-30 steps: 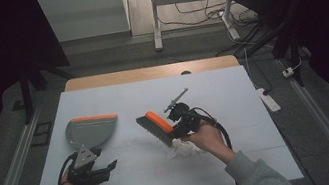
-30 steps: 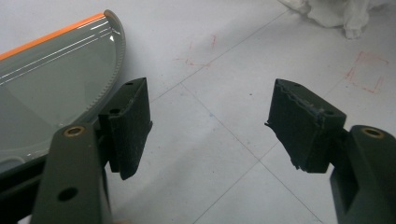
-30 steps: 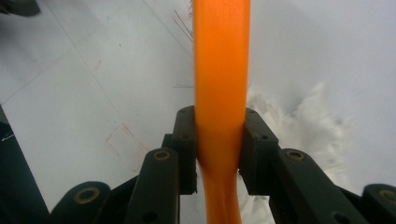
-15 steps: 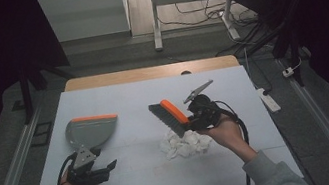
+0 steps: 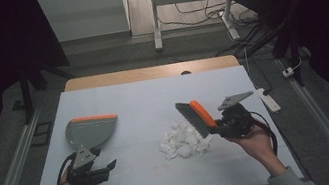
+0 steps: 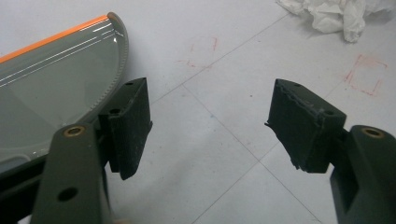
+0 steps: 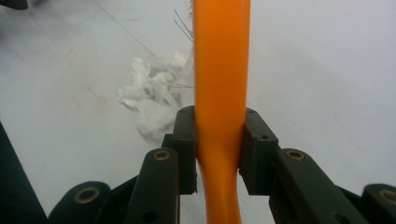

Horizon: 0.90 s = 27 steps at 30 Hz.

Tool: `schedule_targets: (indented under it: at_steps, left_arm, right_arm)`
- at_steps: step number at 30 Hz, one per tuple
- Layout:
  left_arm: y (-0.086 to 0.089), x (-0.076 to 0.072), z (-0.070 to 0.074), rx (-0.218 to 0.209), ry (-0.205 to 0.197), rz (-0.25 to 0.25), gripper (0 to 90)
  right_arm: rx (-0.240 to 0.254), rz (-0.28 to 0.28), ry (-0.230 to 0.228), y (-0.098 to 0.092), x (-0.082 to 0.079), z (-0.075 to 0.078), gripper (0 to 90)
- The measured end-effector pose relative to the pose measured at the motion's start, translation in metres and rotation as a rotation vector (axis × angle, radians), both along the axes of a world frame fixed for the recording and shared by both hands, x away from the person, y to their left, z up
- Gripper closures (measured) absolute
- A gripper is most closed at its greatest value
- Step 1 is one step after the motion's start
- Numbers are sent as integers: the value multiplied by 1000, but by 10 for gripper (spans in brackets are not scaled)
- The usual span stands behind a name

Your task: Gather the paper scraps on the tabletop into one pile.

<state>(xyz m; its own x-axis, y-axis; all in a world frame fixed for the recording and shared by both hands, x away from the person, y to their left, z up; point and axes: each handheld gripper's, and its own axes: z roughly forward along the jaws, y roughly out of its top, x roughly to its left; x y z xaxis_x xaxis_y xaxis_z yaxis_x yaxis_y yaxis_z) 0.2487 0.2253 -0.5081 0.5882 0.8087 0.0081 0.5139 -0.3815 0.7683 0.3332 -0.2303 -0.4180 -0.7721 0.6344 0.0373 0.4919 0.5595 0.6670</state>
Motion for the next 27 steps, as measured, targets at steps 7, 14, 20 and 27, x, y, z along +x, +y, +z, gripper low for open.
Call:
schedule_targets:
  at_steps: [7,14,20,27]
  left_arm:
    - [0,0,0,-3,-4,3,303]
    - [0,0,1,-3,-7,4,303]
    - [1,-1,2,-4,-14,7,303]
    - [0,-1,3,-2,-14,4,303]
  right_arm:
    - [12,-58,-46,-35,-17,-15,708]
    - [31,-109,-86,-62,-26,-27,708]
    - [29,-137,-103,-75,-31,-34,707]
    - [38,-143,-108,-78,-33,-36,707]
